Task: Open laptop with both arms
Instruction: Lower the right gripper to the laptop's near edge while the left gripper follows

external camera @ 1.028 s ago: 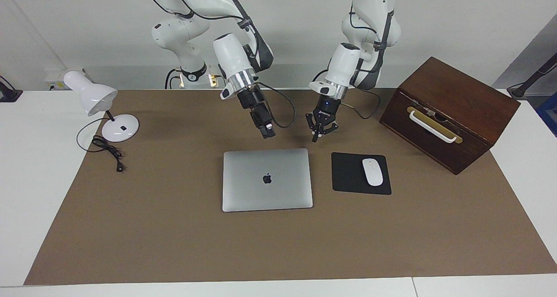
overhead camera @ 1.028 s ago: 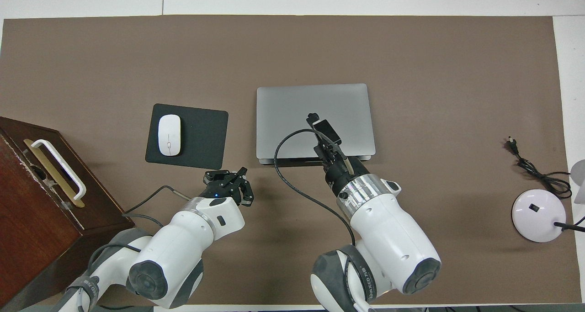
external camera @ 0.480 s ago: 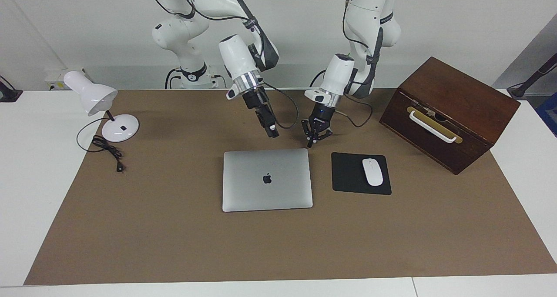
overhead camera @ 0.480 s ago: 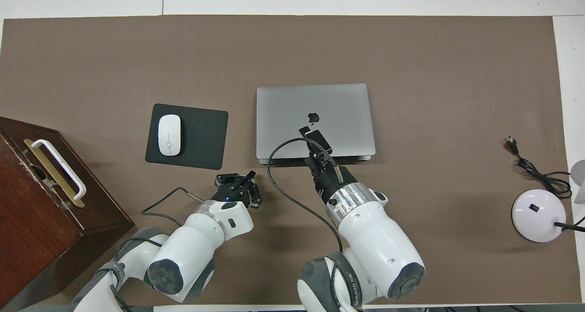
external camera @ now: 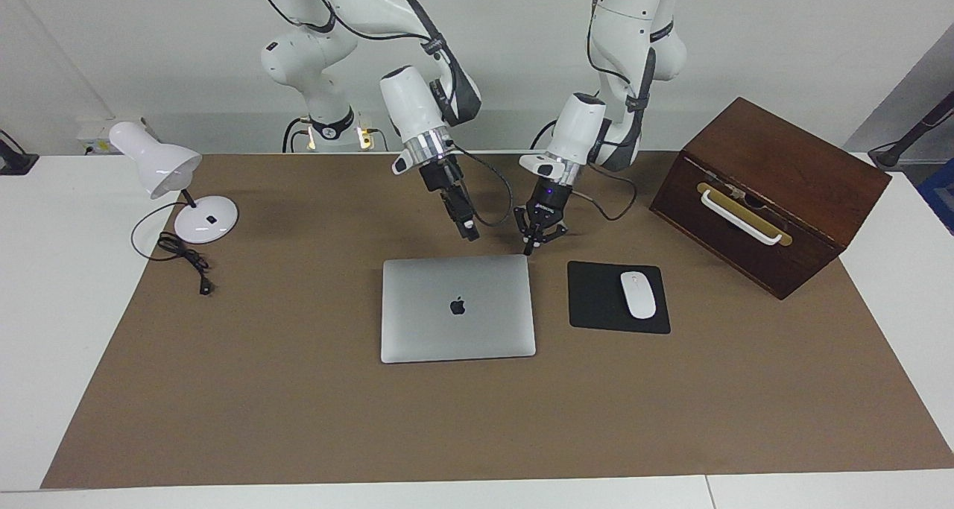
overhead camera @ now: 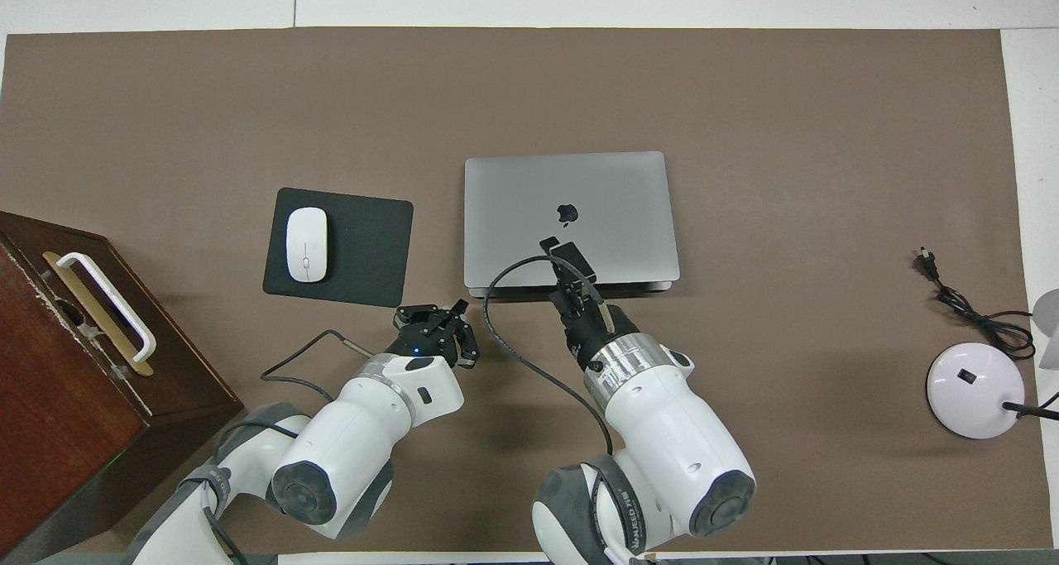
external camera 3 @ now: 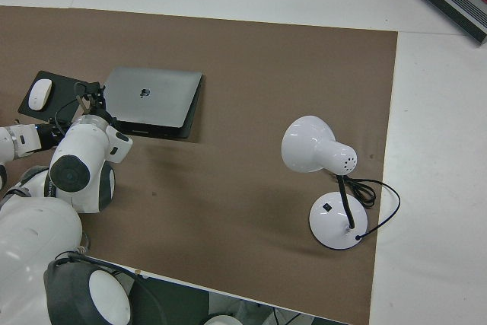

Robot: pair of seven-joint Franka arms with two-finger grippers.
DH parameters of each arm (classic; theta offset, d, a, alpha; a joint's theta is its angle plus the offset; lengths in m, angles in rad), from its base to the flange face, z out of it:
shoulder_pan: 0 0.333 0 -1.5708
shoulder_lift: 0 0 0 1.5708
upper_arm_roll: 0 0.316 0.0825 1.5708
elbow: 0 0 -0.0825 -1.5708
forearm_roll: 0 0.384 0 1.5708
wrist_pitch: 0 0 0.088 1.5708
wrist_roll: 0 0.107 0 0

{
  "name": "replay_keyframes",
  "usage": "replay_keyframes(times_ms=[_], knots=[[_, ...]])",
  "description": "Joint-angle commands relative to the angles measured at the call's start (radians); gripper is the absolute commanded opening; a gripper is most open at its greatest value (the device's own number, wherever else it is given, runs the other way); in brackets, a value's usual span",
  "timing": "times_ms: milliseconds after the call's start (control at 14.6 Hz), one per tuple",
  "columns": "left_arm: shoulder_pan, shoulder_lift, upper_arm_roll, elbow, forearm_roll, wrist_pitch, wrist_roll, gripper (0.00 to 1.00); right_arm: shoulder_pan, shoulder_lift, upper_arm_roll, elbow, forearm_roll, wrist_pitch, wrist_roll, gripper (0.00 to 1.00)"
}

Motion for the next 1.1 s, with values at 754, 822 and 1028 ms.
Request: replay_keyframes(times_ms=[754, 822, 1028], knots=[[-0.013, 0.09, 0.013, 0.103, -0.005, 0.014, 0.007, 0.0, -0.006, 0.078, -0.001, 0.01, 0.027, 0.021, -0.006, 1.0], [-0.013, 0.09, 0.013, 0.104, -0.005, 0.014, 0.007, 0.0, -0.006, 0.079, -0.001, 0.01, 0.027, 0.021, -0.006, 1.0], [-0.007, 0.093, 0.013, 0.106, -0.002, 0.014, 0.007, 0.0, -0.009, 0.088, -0.001, 0.01, 0.027, 0.022, -0.006, 1.0]])
